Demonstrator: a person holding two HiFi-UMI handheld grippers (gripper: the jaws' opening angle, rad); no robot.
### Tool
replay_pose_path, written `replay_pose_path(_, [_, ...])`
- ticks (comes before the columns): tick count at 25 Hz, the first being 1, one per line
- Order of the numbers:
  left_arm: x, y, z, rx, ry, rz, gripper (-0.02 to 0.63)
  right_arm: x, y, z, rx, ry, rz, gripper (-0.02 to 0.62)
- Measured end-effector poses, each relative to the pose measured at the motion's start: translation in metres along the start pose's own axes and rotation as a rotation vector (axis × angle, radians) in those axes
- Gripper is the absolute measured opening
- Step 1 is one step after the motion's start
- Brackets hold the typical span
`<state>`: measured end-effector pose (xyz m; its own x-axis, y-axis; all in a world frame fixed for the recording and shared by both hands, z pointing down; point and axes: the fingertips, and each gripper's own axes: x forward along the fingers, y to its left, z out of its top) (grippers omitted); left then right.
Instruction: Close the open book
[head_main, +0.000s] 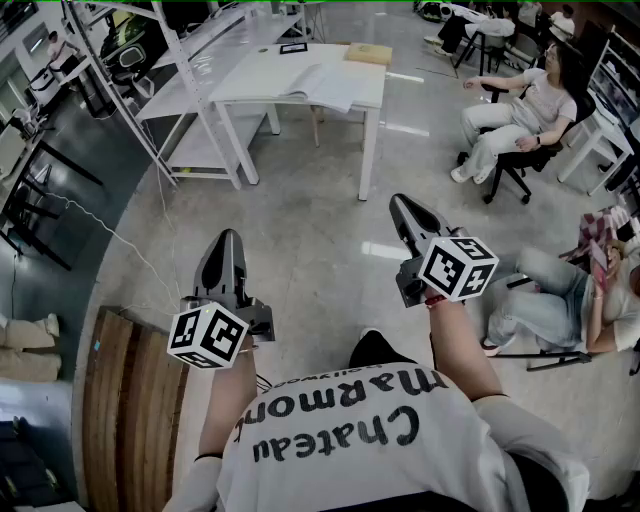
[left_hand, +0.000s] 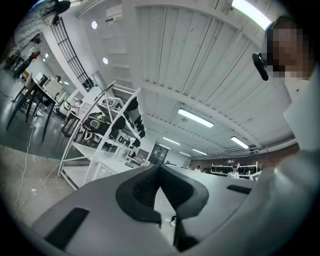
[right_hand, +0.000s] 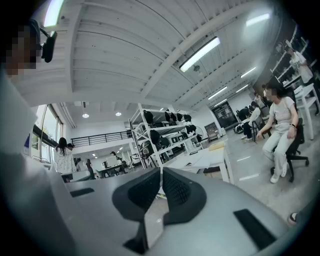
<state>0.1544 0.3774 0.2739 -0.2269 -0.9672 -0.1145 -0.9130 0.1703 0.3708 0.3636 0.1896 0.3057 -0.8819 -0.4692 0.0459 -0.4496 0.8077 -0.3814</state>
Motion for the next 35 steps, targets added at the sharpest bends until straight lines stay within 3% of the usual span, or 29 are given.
replay_pose_path(9, [0.012,0.024,-0.002,-0.01,0.024,-0.005,0.023,0.028,0.006,-0.011,-0.087,0.043,-0.015,0.037])
replay_pose_path(15, [0.038,0.041,-0.013,-0.043,0.046,0.007,0.023,0.059,-0.001,-0.01,-0.063,0.045,0.022,0.038])
replay_pose_path(24, [0.122,0.066,-0.006,-0.019,0.025,0.02,0.023,0.144,-0.05,0.005,-0.072,0.062,0.021,0.038])
replay_pose_path(29, [0.173,0.085,0.003,-0.015,0.003,0.074,0.023,0.206,-0.07,0.033,-0.065,0.057,0.072,0.038])
replay_pose_path(35, [0.233,0.096,0.008,-0.009,-0.056,0.065,0.023,0.271,-0.094,0.066,-0.11,0.032,0.145,0.038])
